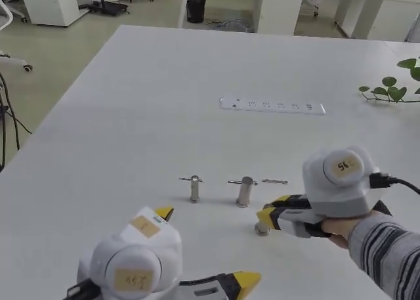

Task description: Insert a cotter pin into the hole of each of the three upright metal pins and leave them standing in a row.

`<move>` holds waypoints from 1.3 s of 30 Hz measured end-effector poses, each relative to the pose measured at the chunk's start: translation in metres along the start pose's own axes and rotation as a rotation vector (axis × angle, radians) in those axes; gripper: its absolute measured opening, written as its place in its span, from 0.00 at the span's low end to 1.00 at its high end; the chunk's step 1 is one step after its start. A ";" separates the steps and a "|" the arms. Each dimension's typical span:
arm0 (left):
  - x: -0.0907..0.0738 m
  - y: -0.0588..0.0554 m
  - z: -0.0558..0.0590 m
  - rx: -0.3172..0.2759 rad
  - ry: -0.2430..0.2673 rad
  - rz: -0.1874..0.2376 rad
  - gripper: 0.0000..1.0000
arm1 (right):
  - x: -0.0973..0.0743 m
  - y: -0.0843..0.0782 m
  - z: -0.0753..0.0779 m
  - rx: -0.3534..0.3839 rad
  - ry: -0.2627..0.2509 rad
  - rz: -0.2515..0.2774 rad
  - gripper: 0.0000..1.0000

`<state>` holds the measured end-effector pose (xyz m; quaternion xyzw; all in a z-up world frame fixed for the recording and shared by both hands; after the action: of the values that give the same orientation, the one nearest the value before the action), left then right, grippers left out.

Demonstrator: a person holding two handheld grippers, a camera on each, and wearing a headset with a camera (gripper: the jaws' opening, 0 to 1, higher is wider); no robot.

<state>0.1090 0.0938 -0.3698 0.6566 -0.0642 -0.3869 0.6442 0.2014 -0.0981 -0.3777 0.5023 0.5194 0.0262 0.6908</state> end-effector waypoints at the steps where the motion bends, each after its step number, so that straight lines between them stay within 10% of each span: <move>1: 0.000 0.000 0.000 0.000 0.000 0.000 0.96 | -0.001 0.000 0.000 -0.004 0.003 0.002 0.12; 21: 0.000 0.001 -0.003 -0.008 0.020 -0.010 0.96 | -0.026 -0.003 0.026 -0.151 0.074 -0.021 0.20; 39: 0.003 0.001 -0.016 -0.034 0.054 -0.008 0.93 | -0.008 0.012 0.080 -0.297 0.110 -0.181 0.20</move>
<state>0.1205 0.1047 -0.3725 0.6562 -0.0378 -0.3726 0.6551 0.2634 -0.1502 -0.3665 0.3437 0.5898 0.0677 0.7276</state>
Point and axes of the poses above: the centre of the closed fingertips' face, and the gripper's own axes: x roughly forward along the fingers, z roughly to its right, y roughly out of its top, the point moved 10 cm from there along -x, roughly backward along the fingers, and after that the axes turned 3 degrees about -x, right-handed, at the moved point
